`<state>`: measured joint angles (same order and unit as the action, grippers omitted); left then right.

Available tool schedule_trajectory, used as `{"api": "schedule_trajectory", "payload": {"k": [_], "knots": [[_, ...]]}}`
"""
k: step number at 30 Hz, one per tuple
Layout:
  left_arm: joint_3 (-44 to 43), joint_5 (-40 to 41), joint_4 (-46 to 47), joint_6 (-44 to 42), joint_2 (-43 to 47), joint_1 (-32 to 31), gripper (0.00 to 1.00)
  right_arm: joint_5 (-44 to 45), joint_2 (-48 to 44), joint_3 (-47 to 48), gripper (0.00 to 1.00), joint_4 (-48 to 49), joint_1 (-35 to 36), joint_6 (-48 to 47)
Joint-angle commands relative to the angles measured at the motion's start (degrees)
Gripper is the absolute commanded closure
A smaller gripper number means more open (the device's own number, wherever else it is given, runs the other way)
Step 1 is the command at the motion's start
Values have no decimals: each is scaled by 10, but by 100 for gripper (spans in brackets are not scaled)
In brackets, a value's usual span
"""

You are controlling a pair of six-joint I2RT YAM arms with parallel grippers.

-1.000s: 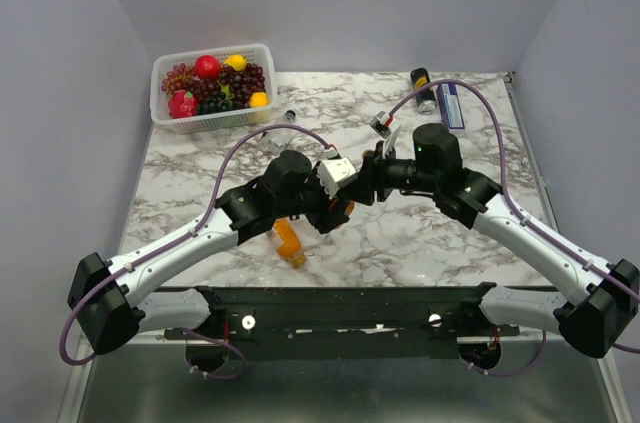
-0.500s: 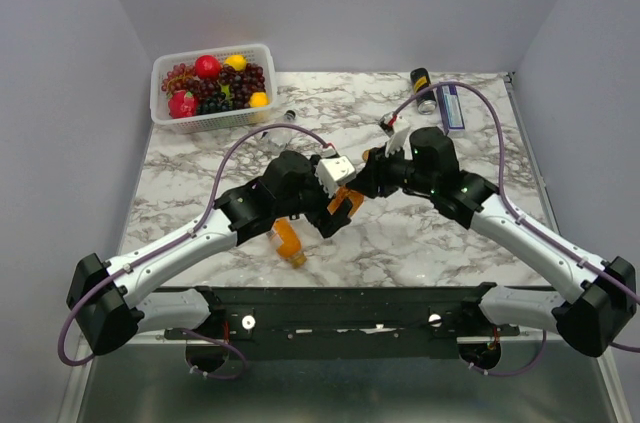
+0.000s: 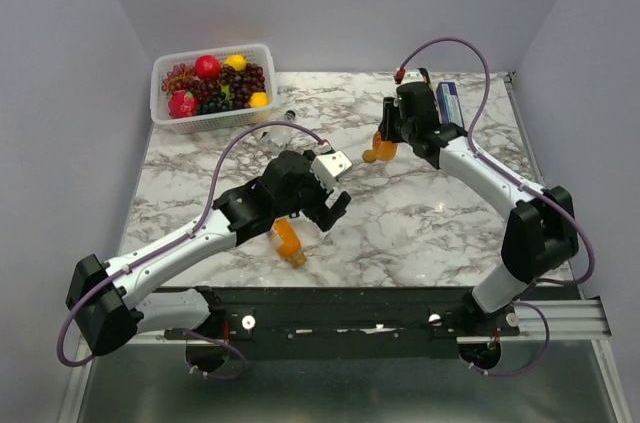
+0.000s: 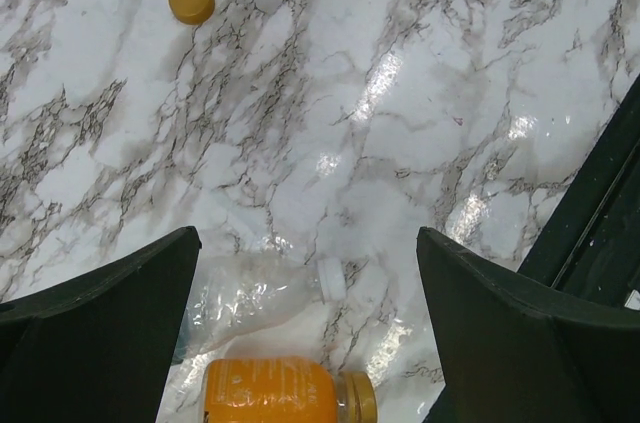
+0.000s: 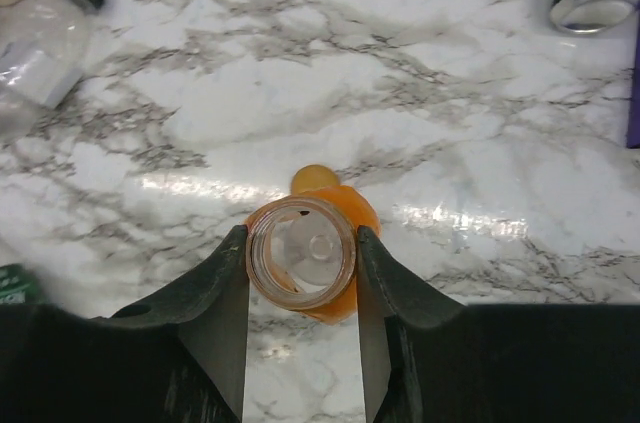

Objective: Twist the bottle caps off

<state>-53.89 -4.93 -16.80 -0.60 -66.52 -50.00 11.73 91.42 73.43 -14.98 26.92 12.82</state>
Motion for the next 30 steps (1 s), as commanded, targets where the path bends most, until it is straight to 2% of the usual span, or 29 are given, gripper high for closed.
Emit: {"api": "schedule_trajectory", "payload": {"k": [1,6,16,21,26,29,30], "knots": [[-14,16,5,3,15,-1,1,63,44,25,99,37,-26,-18],[-15,15,4,3,18,-1,1,52,81,22,99,71,-52,-11],[-18,6,2,19,11,-1,1,62,126,2,99,132,-57,4],[-20,3,0,19,11,-1,1,73,129,-20,86,145,-57,6],[-19,4,1,20,11,-1,1,83,133,-29,85,145,-57,6],[-19,3,0,20,11,-1,1,81,132,-34,77,145,-57,7],[-19,2,0,20,10,-1,1,80,130,-35,71,145,-57,7]]}}
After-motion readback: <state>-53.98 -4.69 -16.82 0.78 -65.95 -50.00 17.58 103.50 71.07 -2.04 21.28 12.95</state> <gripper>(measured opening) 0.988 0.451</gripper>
